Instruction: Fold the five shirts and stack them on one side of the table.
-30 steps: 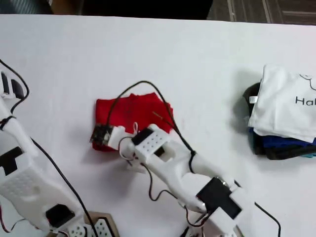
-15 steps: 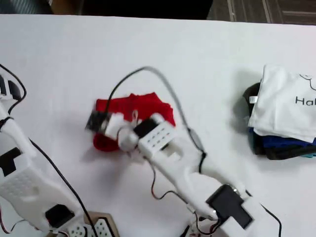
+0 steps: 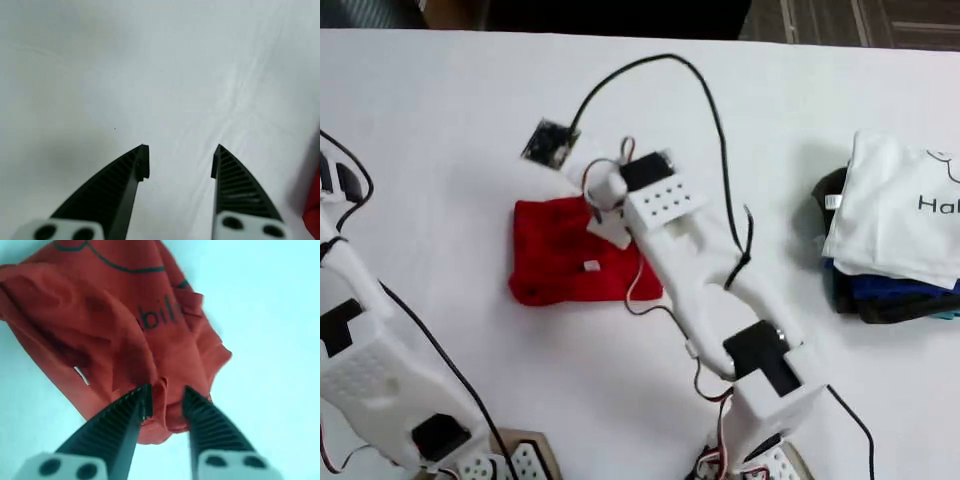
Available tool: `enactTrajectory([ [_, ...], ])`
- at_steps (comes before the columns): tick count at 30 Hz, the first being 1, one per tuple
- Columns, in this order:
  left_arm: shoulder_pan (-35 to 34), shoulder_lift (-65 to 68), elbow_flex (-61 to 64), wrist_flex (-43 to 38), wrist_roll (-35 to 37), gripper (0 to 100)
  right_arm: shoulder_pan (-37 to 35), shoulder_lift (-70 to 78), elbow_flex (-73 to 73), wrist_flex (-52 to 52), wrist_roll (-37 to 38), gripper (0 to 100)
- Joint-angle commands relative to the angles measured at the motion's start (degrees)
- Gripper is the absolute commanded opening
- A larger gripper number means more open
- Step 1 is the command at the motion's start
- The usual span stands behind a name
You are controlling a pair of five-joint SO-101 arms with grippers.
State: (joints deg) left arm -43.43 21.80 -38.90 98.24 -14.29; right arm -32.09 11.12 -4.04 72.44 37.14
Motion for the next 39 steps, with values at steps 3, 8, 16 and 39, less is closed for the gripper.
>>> enactTrajectory([
  [3, -0.6, -0.4, -0.1, -0.4, 0.0, 23, 1.9, 0.0, -6.8, 9.2, -0.5, 18.4],
  [8, -0.6, -0.4, -0.1, -0.5, 0.0, 23, 0.9, -0.1, -5.2, 17.1, 1.8, 13.6],
  [16, -0.6, -0.4, -0.1, -0.4, 0.0, 23, 2.4, -1.8, 9.8, 4.4, 1.8, 13.6],
  [39, -0.4, -0.4, -0.1, -0.6, 0.2, 23, -4.2, -23.7, 40.8, -3.6, 1.8, 13.5],
])
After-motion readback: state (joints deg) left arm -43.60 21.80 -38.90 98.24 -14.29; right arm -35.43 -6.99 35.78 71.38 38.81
